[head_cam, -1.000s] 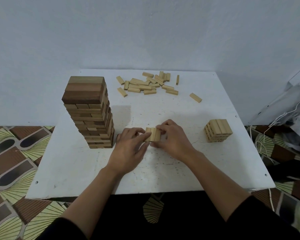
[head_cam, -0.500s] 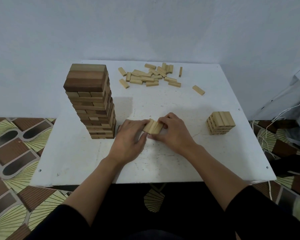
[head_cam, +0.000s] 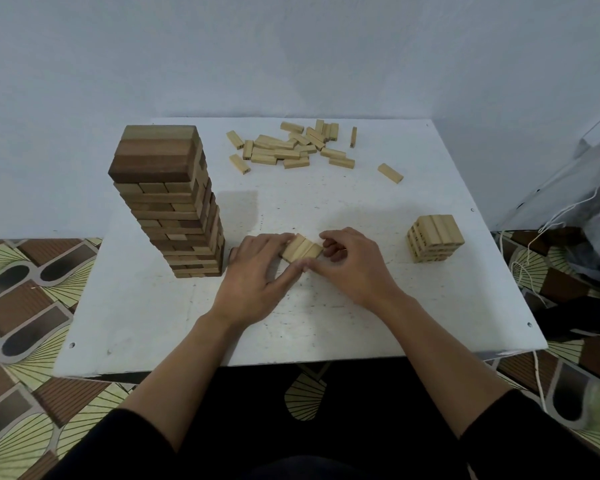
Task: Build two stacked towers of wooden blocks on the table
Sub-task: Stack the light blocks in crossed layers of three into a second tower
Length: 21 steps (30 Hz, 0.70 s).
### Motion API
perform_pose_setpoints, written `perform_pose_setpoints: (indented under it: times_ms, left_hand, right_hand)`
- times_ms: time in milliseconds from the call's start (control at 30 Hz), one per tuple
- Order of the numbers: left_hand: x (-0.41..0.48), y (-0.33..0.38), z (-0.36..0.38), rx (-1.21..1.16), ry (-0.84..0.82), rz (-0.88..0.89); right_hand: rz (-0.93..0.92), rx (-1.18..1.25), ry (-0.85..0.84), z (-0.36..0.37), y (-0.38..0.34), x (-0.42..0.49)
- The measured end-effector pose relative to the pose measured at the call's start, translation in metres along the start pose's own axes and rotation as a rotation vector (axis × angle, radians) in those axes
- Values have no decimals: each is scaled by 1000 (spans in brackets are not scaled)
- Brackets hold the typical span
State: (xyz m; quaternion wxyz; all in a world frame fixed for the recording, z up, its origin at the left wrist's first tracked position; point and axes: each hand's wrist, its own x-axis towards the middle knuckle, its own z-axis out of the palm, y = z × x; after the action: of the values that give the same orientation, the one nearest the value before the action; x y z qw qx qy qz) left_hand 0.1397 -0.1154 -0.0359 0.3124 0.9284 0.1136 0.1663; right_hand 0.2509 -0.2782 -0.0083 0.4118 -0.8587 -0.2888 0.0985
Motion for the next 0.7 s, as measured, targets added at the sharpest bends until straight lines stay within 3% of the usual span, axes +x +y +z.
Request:
perform_pose_setpoints:
  times_ms: [333, 500, 700]
  left_hand:
    - [3, 3, 10, 267, -61, 56]
    - [2, 3, 9, 231, -55, 66]
    - [1, 1, 1, 115, -161, 66]
  right_hand:
    - [-32, 14, 22, 1, 7, -2]
    - [-117, -21, 29, 10, 10, -6]
    - [-113, -55, 72, 8, 14, -13]
